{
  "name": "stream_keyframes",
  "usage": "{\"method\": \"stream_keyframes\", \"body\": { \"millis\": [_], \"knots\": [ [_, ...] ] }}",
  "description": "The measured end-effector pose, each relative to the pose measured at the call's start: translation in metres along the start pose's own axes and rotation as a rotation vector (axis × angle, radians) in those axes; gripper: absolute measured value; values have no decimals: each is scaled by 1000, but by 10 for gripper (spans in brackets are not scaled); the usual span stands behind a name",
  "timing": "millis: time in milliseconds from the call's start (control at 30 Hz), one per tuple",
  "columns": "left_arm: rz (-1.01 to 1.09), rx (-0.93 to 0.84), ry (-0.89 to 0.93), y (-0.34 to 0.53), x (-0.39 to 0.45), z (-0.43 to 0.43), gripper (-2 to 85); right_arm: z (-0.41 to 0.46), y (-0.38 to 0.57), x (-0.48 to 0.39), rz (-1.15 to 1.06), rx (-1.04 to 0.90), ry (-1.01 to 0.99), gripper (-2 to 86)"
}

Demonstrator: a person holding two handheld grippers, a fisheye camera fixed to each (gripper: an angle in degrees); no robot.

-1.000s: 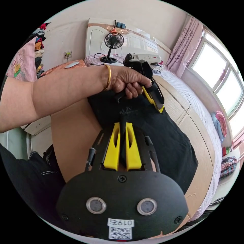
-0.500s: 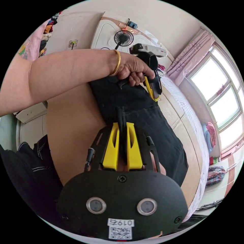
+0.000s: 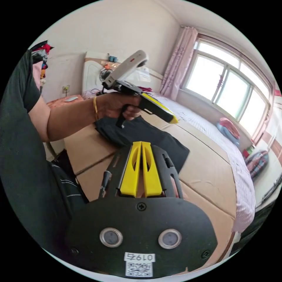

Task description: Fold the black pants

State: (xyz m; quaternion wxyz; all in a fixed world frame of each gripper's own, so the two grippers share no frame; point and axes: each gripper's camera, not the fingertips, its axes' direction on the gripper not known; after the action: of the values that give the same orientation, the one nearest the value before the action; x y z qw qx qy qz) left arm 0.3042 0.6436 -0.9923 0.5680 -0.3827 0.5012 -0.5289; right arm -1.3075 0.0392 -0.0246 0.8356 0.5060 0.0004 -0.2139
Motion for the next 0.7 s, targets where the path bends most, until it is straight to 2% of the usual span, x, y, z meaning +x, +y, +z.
{"method": "stream_keyframes", "body": {
  "millis": [67, 167, 233, 400, 500, 600, 700],
  "knots": [
    [3, -34, 62, -16, 22, 5, 13, -14, 39, 19, 41, -50, 217, -2],
    [-20, -65, 164, -32, 63, 3, 19, -22, 73, 24, 33, -118, 335, 24],
    [27, -89, 159, -38, 97, -9, 28, -25, 81, 24, 24, -145, 372, 48],
    [461, -244, -249, -40, 226, -48, 70, -15, 96, 24, -109, -244, 417, 66],
    [640, -289, -334, -38, 275, -62, 77, -19, 106, 34, -155, -218, 403, 65],
    [716, -316, -465, -43, 297, -70, 78, -23, 116, 50, -162, -210, 368, 69],
    [765, -335, -517, -48, 306, -77, 76, -26, 130, 64, -188, -215, 381, 73]
  ]
}}
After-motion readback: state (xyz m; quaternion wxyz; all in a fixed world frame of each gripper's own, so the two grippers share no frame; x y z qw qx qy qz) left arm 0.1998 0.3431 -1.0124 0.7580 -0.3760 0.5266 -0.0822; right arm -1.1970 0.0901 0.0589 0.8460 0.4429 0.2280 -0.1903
